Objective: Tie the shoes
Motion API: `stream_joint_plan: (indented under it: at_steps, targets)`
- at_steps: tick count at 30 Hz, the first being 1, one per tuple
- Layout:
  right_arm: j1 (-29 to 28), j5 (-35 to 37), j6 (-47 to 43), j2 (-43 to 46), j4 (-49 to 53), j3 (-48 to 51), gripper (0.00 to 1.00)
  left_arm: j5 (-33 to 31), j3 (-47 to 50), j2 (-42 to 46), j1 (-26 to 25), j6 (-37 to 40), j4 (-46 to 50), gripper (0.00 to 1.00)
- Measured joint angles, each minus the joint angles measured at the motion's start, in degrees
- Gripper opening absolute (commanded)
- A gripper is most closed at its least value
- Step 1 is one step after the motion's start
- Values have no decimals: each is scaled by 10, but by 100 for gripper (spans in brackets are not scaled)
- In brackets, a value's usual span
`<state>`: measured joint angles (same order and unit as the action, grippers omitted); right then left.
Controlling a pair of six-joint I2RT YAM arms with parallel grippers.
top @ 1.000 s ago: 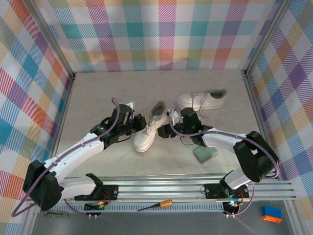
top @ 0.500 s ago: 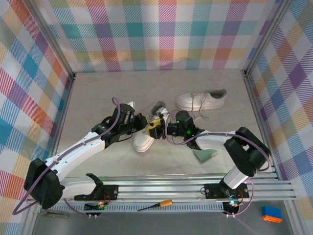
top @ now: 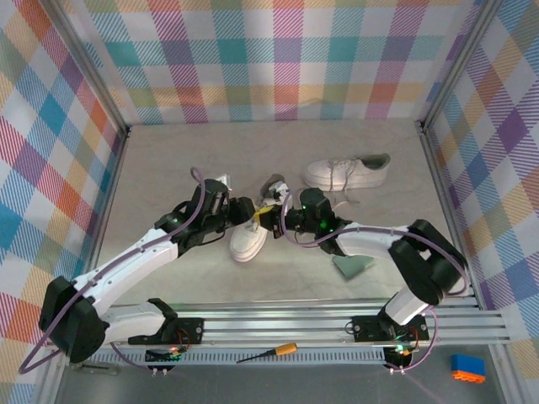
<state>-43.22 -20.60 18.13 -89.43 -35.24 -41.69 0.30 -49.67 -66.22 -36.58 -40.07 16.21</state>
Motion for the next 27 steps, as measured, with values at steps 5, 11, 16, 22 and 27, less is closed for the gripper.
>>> stream_joint_plan:
  at_steps: [5,11,16,22,27]
  targets:
    - [0,63,0,82,110,-1,0,-110,-8,26,35,25,89,49]
    - [0,139,6,127,271,-17,0,-168,-8,-41,106,54,142,56]
    - [0,175,7,156,348,-18,0,-166,-20,-146,108,93,145,58]
    - [0,187,6,167,377,-18,0,-156,-101,-274,109,145,165,61]
    - [0,189,4,167,392,-18,0,-129,-148,-332,109,174,169,63]
